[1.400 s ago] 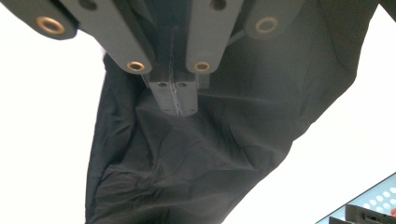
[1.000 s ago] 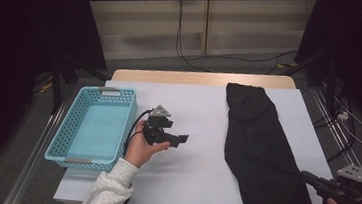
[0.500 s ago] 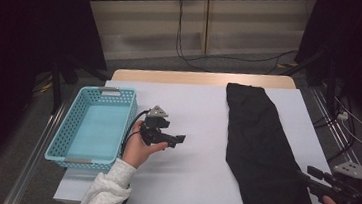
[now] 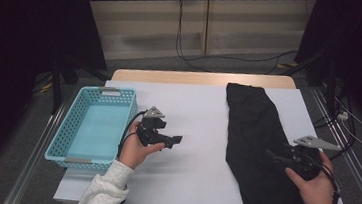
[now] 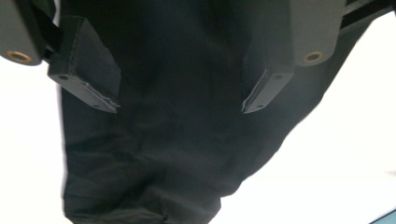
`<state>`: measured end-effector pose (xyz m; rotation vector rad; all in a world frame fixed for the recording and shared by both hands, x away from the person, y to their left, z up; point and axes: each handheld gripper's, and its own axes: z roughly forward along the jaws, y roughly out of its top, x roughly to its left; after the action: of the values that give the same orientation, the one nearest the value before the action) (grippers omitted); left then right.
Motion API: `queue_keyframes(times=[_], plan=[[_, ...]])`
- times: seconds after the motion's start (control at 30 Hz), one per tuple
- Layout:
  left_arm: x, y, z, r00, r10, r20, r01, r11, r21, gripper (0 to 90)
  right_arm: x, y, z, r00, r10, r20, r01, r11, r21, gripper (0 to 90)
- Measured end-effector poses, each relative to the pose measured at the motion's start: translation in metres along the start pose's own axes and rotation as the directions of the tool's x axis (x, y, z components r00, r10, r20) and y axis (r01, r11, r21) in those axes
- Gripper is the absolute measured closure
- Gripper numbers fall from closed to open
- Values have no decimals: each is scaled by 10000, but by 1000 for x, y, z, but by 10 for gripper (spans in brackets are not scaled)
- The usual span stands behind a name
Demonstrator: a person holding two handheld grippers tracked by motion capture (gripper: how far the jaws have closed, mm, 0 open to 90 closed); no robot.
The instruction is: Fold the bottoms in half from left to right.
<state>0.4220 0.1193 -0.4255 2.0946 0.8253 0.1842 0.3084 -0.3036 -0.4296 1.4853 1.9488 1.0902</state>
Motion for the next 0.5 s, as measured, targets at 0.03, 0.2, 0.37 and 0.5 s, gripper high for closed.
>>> queue_keyframes(times=[0.03, 0.2, 0.37, 0.5], plan=[[0, 0, 0, 10000, 36, -4, -36, 10000, 25, 128, 3, 3, 6, 10000, -11, 30, 11, 10000, 17, 292], [1, -2, -1, 10000, -19, -40, 19, 10000, 24, 128, 14, 16, 30, 9994, -231, 259, 225, 9995, 238, 258], [0, -1, -4, 10000, 17, -77, -17, 10000, -2, 128, 21, 30, 49, 9991, -293, 312, 278, 9984, 483, 235], [-2, -2, -2, 10000, 85, -33, -85, 9999, 82, 128, 22, 41, 63, 9990, -215, 382, 192, 9981, 593, 219]])
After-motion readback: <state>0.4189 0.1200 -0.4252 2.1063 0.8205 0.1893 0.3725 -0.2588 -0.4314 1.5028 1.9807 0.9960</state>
